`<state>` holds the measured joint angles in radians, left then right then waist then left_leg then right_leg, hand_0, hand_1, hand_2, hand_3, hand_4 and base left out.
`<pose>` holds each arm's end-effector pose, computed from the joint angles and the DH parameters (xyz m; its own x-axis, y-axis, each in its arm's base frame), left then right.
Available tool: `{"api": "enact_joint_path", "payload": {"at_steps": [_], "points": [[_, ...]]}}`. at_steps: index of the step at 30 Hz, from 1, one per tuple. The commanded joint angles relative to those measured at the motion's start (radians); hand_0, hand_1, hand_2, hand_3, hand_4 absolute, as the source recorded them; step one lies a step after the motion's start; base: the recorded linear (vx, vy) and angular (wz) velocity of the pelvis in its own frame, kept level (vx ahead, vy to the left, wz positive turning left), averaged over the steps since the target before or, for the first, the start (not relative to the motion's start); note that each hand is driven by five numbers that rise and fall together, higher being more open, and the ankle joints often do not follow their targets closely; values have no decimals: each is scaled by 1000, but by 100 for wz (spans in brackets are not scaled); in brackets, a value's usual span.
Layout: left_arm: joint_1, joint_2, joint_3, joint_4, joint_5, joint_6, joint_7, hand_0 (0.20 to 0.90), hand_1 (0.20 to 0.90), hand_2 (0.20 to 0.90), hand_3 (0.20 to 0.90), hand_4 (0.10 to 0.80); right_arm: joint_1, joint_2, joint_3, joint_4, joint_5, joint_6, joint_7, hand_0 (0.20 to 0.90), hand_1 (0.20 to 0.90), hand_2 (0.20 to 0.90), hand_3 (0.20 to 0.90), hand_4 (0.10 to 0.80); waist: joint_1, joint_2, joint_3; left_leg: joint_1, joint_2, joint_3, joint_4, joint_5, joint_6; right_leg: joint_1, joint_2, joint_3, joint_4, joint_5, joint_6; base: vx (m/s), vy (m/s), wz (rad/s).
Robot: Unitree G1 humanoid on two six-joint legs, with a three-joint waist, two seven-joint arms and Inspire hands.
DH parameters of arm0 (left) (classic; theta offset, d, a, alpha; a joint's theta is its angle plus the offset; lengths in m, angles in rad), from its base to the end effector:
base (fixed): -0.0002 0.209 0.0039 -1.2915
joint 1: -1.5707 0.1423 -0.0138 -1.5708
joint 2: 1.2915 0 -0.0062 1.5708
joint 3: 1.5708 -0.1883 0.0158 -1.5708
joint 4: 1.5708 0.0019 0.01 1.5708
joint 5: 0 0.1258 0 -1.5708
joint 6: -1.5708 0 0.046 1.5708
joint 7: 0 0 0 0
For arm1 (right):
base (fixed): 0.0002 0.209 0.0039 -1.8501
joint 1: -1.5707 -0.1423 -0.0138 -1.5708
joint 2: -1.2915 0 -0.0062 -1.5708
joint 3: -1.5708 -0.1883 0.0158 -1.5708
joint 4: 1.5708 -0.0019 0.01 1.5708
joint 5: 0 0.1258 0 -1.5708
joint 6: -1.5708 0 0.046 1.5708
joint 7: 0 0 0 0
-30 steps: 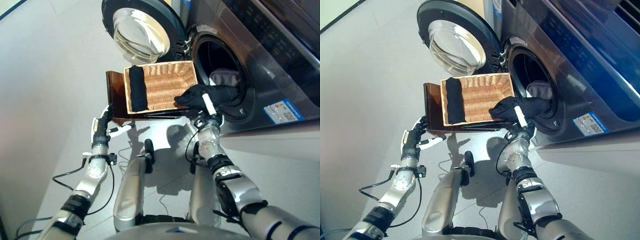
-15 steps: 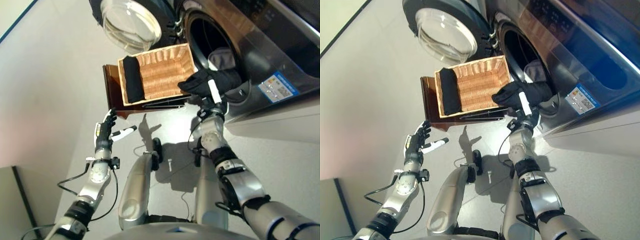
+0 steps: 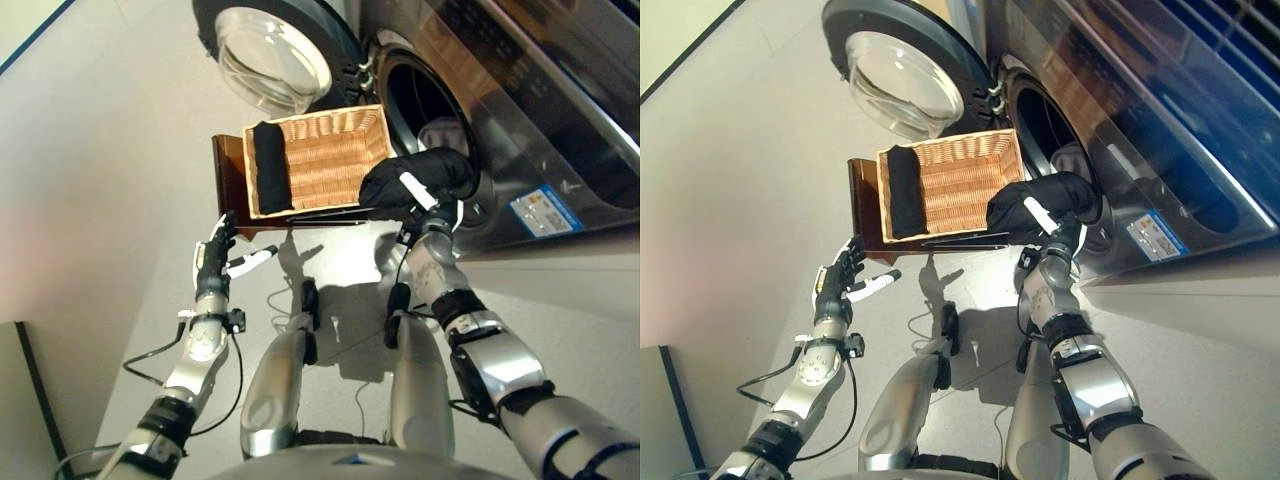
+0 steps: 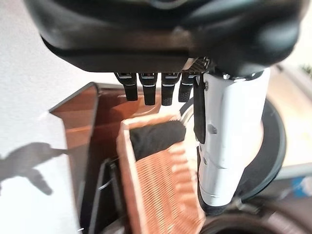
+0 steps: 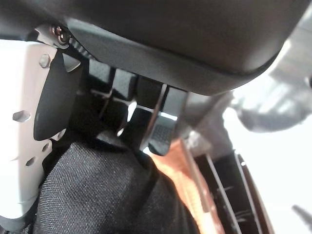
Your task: Pick up the clothes and place them into the washing machine
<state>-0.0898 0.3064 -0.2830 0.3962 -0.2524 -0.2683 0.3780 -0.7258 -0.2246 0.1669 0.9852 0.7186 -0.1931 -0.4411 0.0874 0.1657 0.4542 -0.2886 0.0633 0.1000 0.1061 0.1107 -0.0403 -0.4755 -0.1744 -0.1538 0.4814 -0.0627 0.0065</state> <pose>0.1951 0.1765 -0.0014 0.9797 0.1877 -0.0701 -0.1785 0.9767 0.1193 0.3136 -0.1670 0.0620 0.8821 -0.4051 -0.2402 0.4603 0.8496 0.2575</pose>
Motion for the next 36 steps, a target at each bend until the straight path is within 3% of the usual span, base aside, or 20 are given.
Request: {"api": "enact_joint_path", "payload": {"at_steps": [1, 7, 10, 14, 16, 23, 33, 36], "points": [[7, 62, 32, -28, 9, -69, 38, 900, 900, 900, 900, 800, -40, 39, 34, -11, -82, -40, 12, 200, 200, 200, 200, 300, 22, -70, -128, -36, -47, 6, 39, -96, -27, 122, -58, 45, -311, 128, 115, 24, 61, 12], [18, 83, 34, -57, 28, -66, 23, 900, 900, 900, 900, 800, 0, 60, 26, 1, -85, -35, 15, 200, 200, 200, 200, 300, 27, -95, -142, -27, -57, 0, 56, -111, -21, 159, -83, 39, -348, 148, 129, 3, 55, 7], [11, 105, 39, -70, 35, -73, 16, 900, 900, 900, 900, 800, 17, 70, -17, -8, -2, -64, 31, 200, 200, 200, 200, 300, 30, -101, -134, -48, -65, -5, 86, -125, -14, 146, -97, 38, -332, 147, 130, -26, 37, 8], [17, 118, 42, -77, 28, -82, 16, 900, 900, 900, 900, 800, 5, 81, -91, -14, 133, -120, 44, 200, 200, 200, 200, 300, 34, -77, -122, -72, -75, 0, 116, -142, -9, 123, -106, 48, -318, 145, 132, -19, 60, 5], [27, 131, 47, -109, 16, -92, 12, 900, 900, 900, 900, 800, -29, 72, -142, -38, 211, -156, 51, 200, 200, 200, 200, 300, 42, -45, -101, -92, -81, 9, 138, -154, -6, 90, -110, 58, -293, 134, 132, -41, 74, 1], [40, 127, 48, -155, -7, -122, 7, 900, 900, 900, 900, 800, -102, 39, -222, -81, 307, -234, 48, 200, 200, 200, 200, 300, 53, 18, -76, -130, -80, 21, 150, -151, 0, 34, -114, 80, -267, 122, 133, -5, 27, -3], [30, 127, 14, -191, -12, -139, 0, 900, 900, 900, 900, 800, -201, -36, -259, -71, 362, -285, 52, 200, 200, 200, 200, 300, 72, 52, -82, -155, -72, 13, 99, -119, -11, -14, -98, 89, -259, 105, 129, 34, -39, -2], [27, 142, 3, -204, -18, -147, -5, 900, 900, 900, 900, 800, -282, -123, -244, -8, 348, -264, 41, 200, 200, 200, 200, 300, 87, 58, -90, -154, -65, 4, 55, -94, -23, -26, -92, 82, -262, 100, 131, 28, -74, 3]]}}
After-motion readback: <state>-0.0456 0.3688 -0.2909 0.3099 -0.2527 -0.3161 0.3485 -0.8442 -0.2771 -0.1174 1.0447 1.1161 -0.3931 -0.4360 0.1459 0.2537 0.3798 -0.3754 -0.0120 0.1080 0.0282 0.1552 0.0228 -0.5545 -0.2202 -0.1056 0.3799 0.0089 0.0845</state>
